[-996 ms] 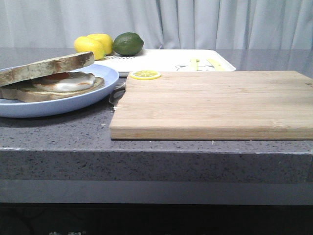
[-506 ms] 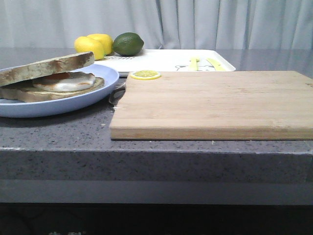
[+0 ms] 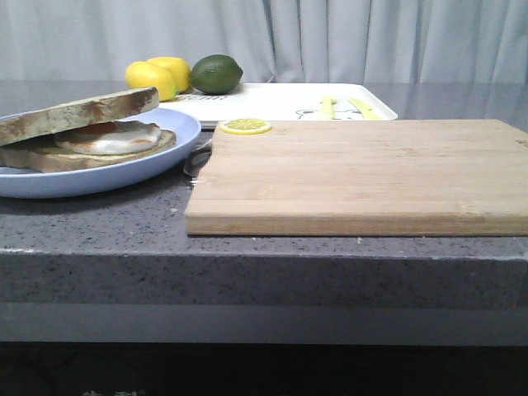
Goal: Place bread and move sandwich to tray
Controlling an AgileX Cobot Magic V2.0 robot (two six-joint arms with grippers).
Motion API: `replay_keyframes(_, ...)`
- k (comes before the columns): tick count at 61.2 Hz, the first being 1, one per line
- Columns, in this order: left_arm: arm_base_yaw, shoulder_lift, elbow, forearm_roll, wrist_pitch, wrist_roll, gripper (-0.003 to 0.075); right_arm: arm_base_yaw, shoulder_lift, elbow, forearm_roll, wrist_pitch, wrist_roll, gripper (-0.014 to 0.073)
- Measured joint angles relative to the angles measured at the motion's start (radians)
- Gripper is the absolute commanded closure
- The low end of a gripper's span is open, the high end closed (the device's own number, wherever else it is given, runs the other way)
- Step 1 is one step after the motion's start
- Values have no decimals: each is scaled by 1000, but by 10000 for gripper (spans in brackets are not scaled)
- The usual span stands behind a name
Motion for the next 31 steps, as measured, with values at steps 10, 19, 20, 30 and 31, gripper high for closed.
replay_keyframes(10,0,190,-160,-4,145,0,355,0,0,4,24,-21,0,655)
replay_keyframes(19,0,429,-342,-18,307,0,355,0,0,4,26,-25,0,655)
replay_keyframes(20,0,448,-355,-24,327,0,355,0,0,4,26,-25,0,655)
replay_keyframes(30,0,633,-458,-66,430,0,355,0,0,4,26,-27,0,655)
replay_keyframes(31,0,647,-463,-66,434,0,355,0,0,4,26,-27,0,655)
